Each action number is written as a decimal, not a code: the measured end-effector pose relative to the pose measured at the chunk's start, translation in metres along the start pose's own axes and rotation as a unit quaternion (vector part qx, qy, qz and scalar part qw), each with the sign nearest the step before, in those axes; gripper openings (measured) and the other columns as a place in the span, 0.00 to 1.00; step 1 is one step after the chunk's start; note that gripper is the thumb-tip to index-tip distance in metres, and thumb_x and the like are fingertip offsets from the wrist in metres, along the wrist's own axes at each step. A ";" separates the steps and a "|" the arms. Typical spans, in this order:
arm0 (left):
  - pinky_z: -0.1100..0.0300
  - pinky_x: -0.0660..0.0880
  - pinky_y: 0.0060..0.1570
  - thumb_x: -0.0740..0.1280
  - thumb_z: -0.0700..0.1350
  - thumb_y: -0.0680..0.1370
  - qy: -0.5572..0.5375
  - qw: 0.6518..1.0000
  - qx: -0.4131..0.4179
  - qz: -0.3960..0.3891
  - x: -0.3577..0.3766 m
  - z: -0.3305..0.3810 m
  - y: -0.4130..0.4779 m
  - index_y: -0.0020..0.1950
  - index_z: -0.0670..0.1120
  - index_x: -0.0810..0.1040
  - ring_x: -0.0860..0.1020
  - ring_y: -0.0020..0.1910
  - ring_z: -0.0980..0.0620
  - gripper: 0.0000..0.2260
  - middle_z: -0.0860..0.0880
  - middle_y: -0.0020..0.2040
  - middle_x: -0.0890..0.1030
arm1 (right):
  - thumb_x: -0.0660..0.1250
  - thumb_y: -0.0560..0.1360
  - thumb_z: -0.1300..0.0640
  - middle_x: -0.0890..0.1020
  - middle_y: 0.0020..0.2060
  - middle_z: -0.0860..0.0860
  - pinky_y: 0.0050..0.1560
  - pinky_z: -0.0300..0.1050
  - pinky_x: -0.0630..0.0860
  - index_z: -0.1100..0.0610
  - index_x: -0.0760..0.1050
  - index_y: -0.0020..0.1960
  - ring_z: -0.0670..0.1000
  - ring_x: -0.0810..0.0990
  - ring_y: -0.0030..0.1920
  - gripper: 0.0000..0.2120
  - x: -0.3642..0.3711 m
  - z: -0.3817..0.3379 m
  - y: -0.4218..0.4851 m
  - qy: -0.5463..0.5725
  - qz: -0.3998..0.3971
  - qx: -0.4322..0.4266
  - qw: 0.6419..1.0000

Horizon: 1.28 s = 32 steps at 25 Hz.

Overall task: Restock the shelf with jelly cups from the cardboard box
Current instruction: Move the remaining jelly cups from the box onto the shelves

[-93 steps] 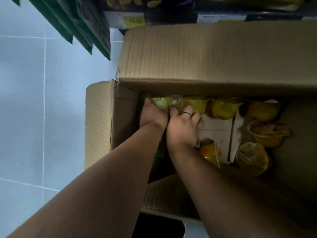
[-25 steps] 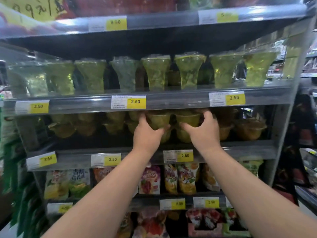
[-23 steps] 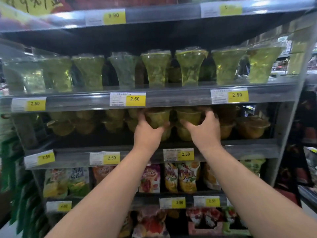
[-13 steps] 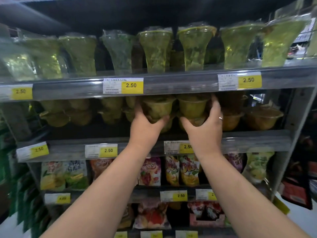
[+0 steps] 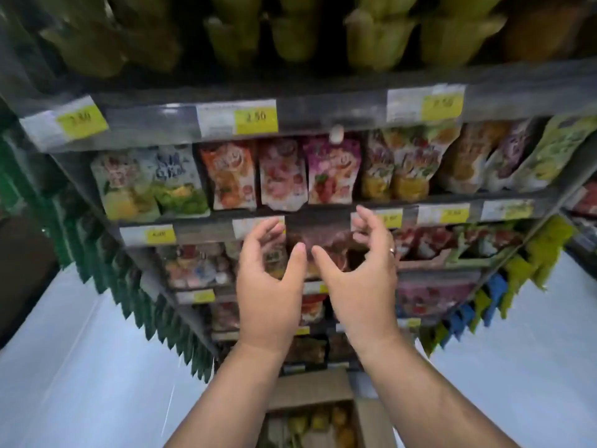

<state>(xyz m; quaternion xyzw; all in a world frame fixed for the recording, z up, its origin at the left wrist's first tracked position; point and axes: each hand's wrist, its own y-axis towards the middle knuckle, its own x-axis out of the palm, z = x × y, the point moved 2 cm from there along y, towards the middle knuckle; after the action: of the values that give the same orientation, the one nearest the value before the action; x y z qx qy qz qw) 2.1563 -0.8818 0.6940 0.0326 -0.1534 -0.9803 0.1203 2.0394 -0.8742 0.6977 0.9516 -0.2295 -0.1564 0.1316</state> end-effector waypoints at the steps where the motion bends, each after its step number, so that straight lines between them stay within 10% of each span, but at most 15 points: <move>1: 0.53 0.74 0.64 0.69 0.42 0.77 0.009 1.000 -0.022 -0.012 -0.011 -0.022 -0.007 0.57 0.62 0.72 0.76 0.62 0.58 0.17 0.56 0.60 0.78 | 0.75 0.70 0.51 0.72 0.61 0.42 0.63 0.46 0.73 0.41 0.65 0.68 0.42 0.71 0.62 0.31 0.016 0.016 -0.016 -0.003 -0.001 0.025 1.000; 16: 0.61 0.72 0.63 0.70 0.43 0.76 0.190 0.894 -0.402 -0.058 -0.111 -0.475 -0.206 0.65 0.50 0.73 0.76 0.60 0.56 0.18 0.55 0.60 0.77 | 0.75 0.69 0.56 0.74 0.54 0.39 0.63 0.45 0.73 0.49 0.71 0.66 0.43 0.75 0.57 0.28 0.144 0.417 -0.251 -0.163 -0.147 0.294 0.930; 27: 0.64 0.67 0.60 0.71 0.42 0.74 0.370 0.789 -0.441 -0.216 -0.145 -0.763 -0.330 0.69 0.50 0.69 0.74 0.62 0.49 0.25 0.47 0.67 0.69 | 0.73 0.71 0.50 0.74 0.63 0.52 0.59 0.45 0.72 0.47 0.67 0.70 0.54 0.76 0.60 0.30 0.217 0.710 -0.408 -0.279 -0.381 0.389 0.791; 32: 0.48 0.65 0.69 0.69 0.45 0.75 0.472 0.659 -0.463 -0.358 -0.133 -0.848 -0.336 0.75 0.50 0.59 0.62 0.72 0.40 0.31 0.42 0.73 0.59 | 0.70 0.73 0.45 0.71 0.66 0.57 0.51 0.45 0.70 0.49 0.60 0.74 0.60 0.75 0.62 0.33 0.259 0.794 -0.431 -0.321 -0.415 0.435 0.732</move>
<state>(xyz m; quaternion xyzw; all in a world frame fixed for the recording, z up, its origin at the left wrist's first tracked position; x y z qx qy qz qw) 2.2944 -0.7869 -0.2123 0.4832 0.4210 -0.7452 -0.1845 2.1445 -0.7688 -0.2300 0.7991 0.1162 -0.3744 -0.4558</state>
